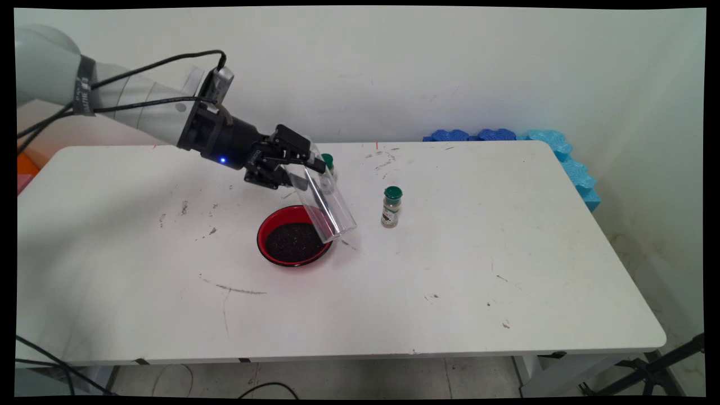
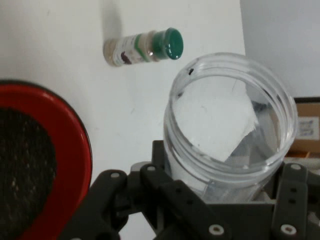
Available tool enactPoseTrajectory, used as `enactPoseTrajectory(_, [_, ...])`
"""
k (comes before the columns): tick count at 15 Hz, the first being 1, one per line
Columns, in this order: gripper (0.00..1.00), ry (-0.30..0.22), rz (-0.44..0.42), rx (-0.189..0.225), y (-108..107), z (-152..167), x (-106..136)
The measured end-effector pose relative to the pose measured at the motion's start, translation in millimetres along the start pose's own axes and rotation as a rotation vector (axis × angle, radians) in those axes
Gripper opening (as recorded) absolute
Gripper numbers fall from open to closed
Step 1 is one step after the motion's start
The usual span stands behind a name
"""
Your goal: Pour the black seasoning powder in the red bowl, then place the picked object on the table
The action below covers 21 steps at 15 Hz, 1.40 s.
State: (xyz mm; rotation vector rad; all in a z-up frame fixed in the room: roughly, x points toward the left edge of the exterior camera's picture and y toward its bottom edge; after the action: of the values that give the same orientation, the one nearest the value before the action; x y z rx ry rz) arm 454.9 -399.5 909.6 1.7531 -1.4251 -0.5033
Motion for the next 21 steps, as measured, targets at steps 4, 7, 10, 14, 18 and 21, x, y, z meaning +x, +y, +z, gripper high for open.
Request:
enactPoseTrajectory(4, [0.0, 0.001, 0.224, 0.008, 16, 0, 2])
enactPoseTrajectory(7, [0.0, 0.001, 0.345, 0.006, 27, 0, 2])
enactPoseTrajectory(10, [0.0, 0.002, 0.442, 0.0, 36, 1, 1])
enactPoseTrajectory(14, [0.0, 0.003, 0.593, -0.01, 49, 2, 0])
enactPoseTrajectory(18, [0.0, 0.021, 0.753, -0.013, 64, 5, 0])
enactPoseTrajectory(21, [0.0, 0.026, 0.889, -0.006, 73, 8, -3])
